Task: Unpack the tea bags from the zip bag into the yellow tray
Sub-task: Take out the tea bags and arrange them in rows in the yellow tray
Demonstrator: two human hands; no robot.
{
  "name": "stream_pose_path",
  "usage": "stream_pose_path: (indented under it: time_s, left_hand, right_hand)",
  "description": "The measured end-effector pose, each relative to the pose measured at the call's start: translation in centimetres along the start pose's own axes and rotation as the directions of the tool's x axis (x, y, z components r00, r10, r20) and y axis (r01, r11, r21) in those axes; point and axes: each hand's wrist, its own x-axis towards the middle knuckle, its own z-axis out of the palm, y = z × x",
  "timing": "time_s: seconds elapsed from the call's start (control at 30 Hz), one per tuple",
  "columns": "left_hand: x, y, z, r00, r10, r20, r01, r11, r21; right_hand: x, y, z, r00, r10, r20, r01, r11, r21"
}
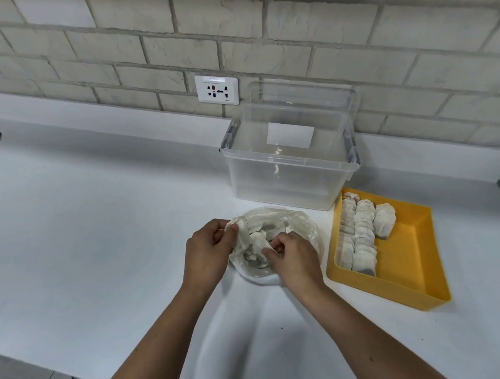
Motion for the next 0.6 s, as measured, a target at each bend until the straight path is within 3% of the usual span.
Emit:
stream_pose_path:
  time_s: [0.13, 0.2, 0.3, 0.47, 0.6]
  left_hand:
    - [-0.1, -0.5, -0.2, 0.998, -0.065, 0.016, 0.066, 0.993, -0.095]
    - [-0.3, -0.5, -0.4, 0.995, -0.101, 0.026, 0.104, 0.983, -0.151]
    - [-0.6, -0.4, -0.2, 0.987, -0.149, 0.062, 0.160, 0.962, -0.221]
    - [-0.8, 0.1, 1.3, 0.986, -0.145, 0.078, 0.162, 0.941, -0.298]
    - [-0.8, 0.7, 2.3, 0.972, -0.188, 0.142, 0.228, 0.907, -0.355]
  right_hand:
    - [-0.5, 0.7, -0.8, 0.989, -0.044, -0.139, 0.061, 0.991, 0.123]
    - [-0.8, 1.0, -2.2, 0.982, 0.023, -0.185, 0.031, 0.958, 0.284]
    - [-1.1, 0.6, -4.6, 0.984, 0.166, -0.061, -0.088, 0.757, 0.648]
    - [-1.9, -1.9, -5.8, 0.980, 0.170, 0.101, -0.176, 0.519, 0.837]
    - [-2.5, -2.6, -4.0, 0.971, 0.180, 0.155, -0.230, 0.537, 0.812]
